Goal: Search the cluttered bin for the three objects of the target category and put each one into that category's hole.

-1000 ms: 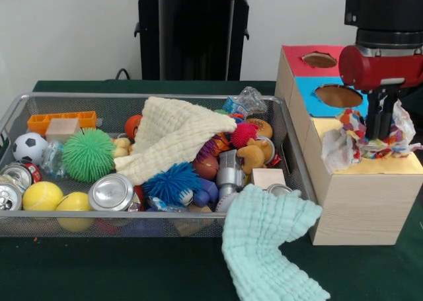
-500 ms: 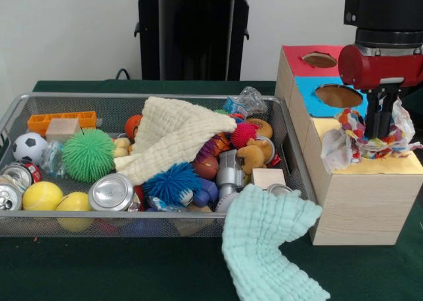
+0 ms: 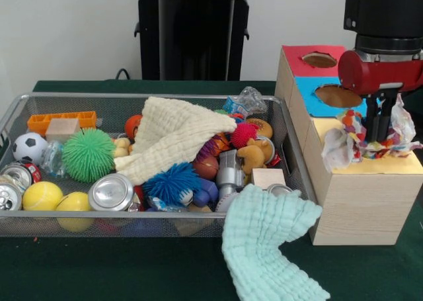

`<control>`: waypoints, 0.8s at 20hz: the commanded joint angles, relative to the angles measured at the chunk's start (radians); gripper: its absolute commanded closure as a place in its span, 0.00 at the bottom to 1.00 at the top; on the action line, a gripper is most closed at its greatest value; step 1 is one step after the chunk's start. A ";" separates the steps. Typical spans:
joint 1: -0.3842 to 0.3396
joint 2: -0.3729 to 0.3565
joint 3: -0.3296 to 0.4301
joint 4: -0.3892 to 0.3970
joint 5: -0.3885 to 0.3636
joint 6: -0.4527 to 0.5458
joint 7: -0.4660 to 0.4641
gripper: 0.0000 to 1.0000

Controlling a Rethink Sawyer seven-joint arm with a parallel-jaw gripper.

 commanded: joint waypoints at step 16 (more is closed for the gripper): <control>0.002 0.147 0.099 0.064 0.037 0.145 0.107 1.00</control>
